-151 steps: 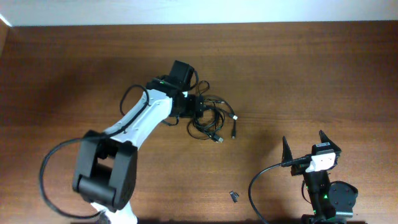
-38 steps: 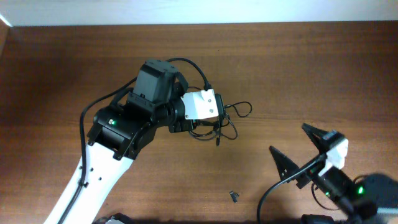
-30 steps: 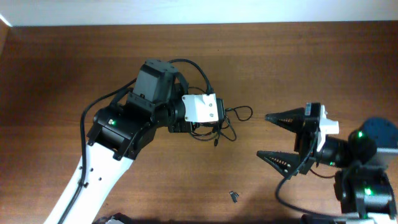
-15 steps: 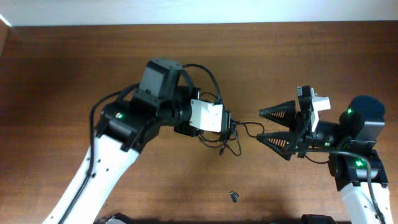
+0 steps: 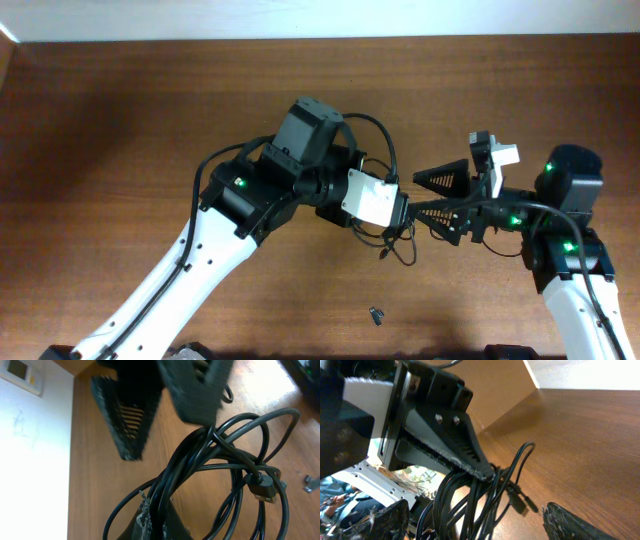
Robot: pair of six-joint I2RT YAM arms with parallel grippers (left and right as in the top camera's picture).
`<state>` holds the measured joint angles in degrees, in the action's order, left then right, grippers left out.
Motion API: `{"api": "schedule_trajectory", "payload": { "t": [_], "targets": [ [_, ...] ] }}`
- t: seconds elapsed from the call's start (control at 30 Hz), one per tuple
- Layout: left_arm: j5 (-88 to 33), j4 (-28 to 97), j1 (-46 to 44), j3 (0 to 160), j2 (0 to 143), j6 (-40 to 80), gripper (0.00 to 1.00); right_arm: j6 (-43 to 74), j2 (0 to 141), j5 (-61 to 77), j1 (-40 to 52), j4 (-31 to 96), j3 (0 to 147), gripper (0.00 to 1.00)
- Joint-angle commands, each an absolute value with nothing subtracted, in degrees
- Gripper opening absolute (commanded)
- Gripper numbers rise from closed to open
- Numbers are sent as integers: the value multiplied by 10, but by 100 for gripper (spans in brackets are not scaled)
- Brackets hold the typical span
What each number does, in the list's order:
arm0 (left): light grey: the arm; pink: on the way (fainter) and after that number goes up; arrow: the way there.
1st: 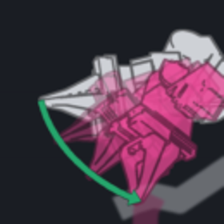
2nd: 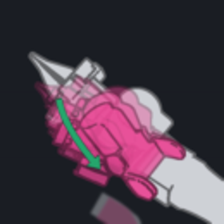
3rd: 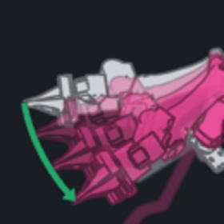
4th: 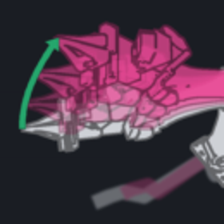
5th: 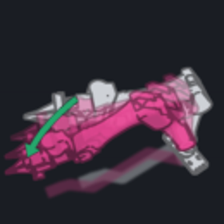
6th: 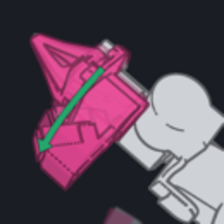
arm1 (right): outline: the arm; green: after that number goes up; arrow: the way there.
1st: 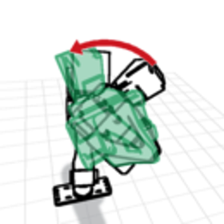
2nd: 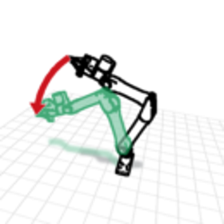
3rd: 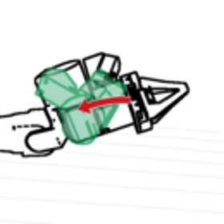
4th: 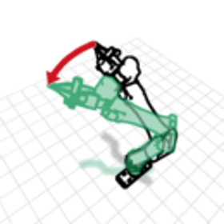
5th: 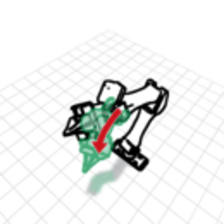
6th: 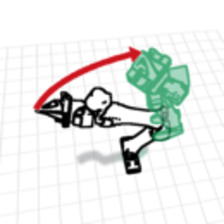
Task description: Untangle cables
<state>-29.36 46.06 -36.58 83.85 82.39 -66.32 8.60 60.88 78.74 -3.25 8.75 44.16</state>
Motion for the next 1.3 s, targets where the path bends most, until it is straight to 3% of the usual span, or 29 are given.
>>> {"api": "schedule_trajectory", "payload": {
  "t": [0.0, 0.1, 0.2, 0.3, 0.37, 0.53, 0.6, 0.67, 0.7, 0.93, 1.1, 1.27],
  "targets": [
    [-265, 431, -368, 845, 821, -607, 0, 84, 619, 742, 16, 88, 451, 86],
    [-239, 416, -368, 845, 821, -571, 0, 84, 624, 691, 59, 88, 451, 84],
    [-218, 422, -368, 845, 821, -568, 0, 84, 624, 661, 76, 88, 451, 66],
    [-186, 428, -367, 845, 821, -566, 0, 84, 624, 650, 73, 87, 451, 54],
    [-183, 436, -365, 845, 821, -566, 0, 84, 624, 644, 73, 87, 451, 43],
    [-175, 460, -363, 845, 821, -559, 0, 84, 624, 623, 73, 85, 451, 4],
    [-175, 462, -363, 845, 821, -559, 0, 84, 624, 623, 73, 81, 451, 4],
    [-166, 462, -362, 845, 821, -551, 73, 84, 624, 620, 72, 70, 451, 4],
    [-160, 461, -362, 845, 819, -547, 96, 84, 624, 620, 69, 64, 451, 4],
    [-188, 417, -306, 845, 776, -413, 99, 100, 624, 658, -15, 42, 451, 4],
    [-290, 416, -263, 845, 736, -400, 99, 126, 624, 754, -57, -61, 451, 4],
    [-309, 424, -263, 845, 733, -381, 100, 130, 624, 812, -58, -147, 451, 4]
  ]
}}
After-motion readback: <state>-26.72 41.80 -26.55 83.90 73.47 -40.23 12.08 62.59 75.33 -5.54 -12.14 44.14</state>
